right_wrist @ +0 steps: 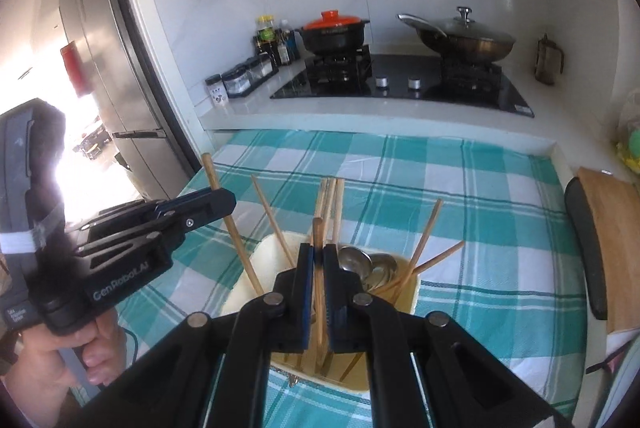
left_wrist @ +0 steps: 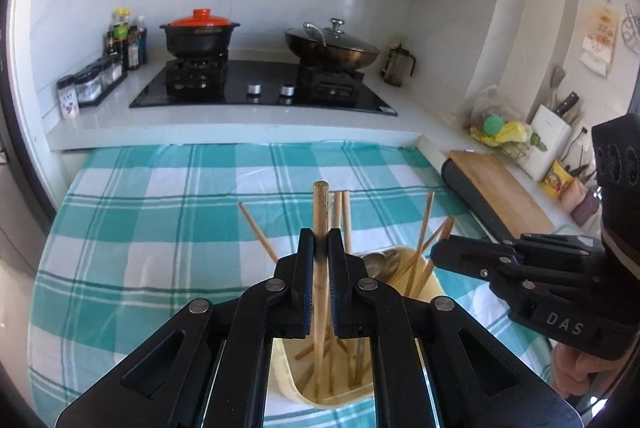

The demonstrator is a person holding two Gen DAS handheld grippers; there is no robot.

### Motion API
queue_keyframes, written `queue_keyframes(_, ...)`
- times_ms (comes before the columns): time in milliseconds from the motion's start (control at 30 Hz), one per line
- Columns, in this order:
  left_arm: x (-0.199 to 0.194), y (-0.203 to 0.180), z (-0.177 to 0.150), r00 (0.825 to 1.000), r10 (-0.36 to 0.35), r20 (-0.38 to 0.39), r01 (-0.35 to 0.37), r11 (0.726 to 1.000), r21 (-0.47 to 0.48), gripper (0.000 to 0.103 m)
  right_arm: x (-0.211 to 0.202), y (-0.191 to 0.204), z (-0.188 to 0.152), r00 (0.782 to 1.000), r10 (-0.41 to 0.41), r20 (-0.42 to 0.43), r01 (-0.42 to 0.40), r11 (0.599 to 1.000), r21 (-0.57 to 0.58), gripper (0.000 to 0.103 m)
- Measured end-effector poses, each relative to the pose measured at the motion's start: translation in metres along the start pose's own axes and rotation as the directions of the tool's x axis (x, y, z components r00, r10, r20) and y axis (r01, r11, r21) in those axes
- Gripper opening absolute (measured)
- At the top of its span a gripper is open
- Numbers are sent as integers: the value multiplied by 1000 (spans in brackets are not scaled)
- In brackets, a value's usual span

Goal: Organize utensils
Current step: 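Open both grippers to release the chopsticks and pull back from the caddy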

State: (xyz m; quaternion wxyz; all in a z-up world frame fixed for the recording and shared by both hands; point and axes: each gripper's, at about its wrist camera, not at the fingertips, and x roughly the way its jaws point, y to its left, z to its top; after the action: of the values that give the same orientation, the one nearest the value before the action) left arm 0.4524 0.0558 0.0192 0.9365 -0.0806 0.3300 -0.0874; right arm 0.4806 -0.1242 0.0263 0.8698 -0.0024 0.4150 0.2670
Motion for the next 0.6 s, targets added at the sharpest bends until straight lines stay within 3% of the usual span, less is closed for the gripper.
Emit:
queue_keyframes(67,4,2,1,1000,0,-8,0,1000,-8,11,9,-6,1,1000,12,3,-12,999,36,7)
queue_keyframes(133,0,6,2,1000,8,1,-8,1000,-23,42,13,-9,5,1000,7,11,-7,999,48,8)
queue_keyframes(233,-23,7,3,998,30,58,-29,999,-22,67,-3,-11,12,998,-2,65,-2,998,58,23)
queue_keyframes(267,-31,7,4,996,41,77,-40,999,-11,70,-13,-12,13,996,-6,88,2,999,54,32)
queue_keyframes(300,-42,5,3,993,62,96,-63,998,2,78,-26,-10,14,993,-18,117,13,999,47,38)
queue_keyframes(333,-52,3,3,989,93,116,-95,995,17,88,-42,-8,14,988,-34,154,28,999,37,51)
queue_keyframes(400,-77,-8,-4,970,172,173,-183,982,53,102,-74,0,8,973,-58,222,57,998,9,59)
queue_keyframes(533,-115,-29,-28,916,311,255,-344,934,96,102,-126,16,-17,949,-98,300,108,994,-15,81)
queue_keyframes(600,-127,-39,-42,894,361,265,-396,914,88,102,-142,25,-36,943,-116,312,129,991,-24,86)
